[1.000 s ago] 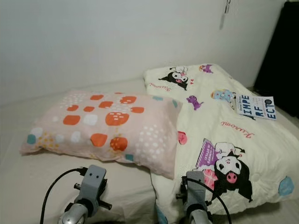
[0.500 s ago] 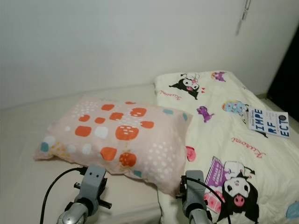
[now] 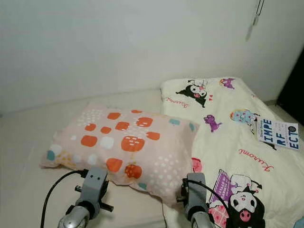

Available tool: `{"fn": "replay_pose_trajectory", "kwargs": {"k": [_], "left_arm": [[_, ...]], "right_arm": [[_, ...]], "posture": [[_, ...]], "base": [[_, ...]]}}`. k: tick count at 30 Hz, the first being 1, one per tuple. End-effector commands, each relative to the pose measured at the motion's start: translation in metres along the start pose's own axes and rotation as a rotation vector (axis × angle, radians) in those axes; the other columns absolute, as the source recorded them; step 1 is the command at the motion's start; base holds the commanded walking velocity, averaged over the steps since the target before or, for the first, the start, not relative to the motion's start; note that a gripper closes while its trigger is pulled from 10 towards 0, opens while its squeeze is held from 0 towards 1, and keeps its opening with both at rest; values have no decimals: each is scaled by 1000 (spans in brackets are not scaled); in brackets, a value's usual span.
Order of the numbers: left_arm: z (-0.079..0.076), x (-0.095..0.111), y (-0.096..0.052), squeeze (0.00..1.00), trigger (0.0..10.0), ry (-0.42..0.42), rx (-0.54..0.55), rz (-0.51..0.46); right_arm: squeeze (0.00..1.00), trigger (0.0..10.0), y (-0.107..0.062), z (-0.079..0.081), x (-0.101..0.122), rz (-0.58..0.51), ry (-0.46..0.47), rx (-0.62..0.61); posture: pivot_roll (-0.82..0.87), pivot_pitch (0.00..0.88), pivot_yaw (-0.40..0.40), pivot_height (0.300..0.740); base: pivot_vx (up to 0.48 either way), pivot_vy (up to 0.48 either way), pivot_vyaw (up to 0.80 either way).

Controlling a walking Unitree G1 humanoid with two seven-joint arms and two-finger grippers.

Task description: Clean up the room

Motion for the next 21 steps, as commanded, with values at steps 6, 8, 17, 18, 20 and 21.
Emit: {"fn": "replay_pose_trajectory", "kwargs": {"k": [6,8,17,18,20,21], "left_arm": [[2,-7,-3,0,10000,1,5,20],[2,-6,-3,0,10000,1,4,19],[2,-7,-3,0,10000,1,5,20],[2,-7,-3,0,10000,2,6,23],[2,-7,-3,0,10000,2,6,24],[2,-7,-3,0,10000,2,6,24]], "right_arm": [[0,10000,-4,0,-7,25,9,0],[0,10000,-4,0,-7,25,9,0],[0,10000,-4,0,-7,24,12,2],[0,10000,-4,0,-7,27,15,3],[0,10000,-4,0,-8,35,14,0],[0,10000,-4,0,-8,35,14,0]], "posture": [[45,128,8,704],[45,128,8,709],[46,129,7,734],[46,131,8,740],[45,133,8,740],[45,133,8,740]], "base": [[0,0,0],[0,0,0],[0,0,0],[0,0,0],[0,0,0],[0,0,0]]}}
Point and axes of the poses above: a point about 5 cm out from each wrist's last joint towards the gripper, its own y axis pointing out of the wrist towards the gripper, its own x axis along the axis of the wrist's last joint, z = x × y, the point moved 1 cm from there along y, pointing out of the wrist towards the gripper, and after that the axes turned 15 degrees about y, right-handed, at the moved point
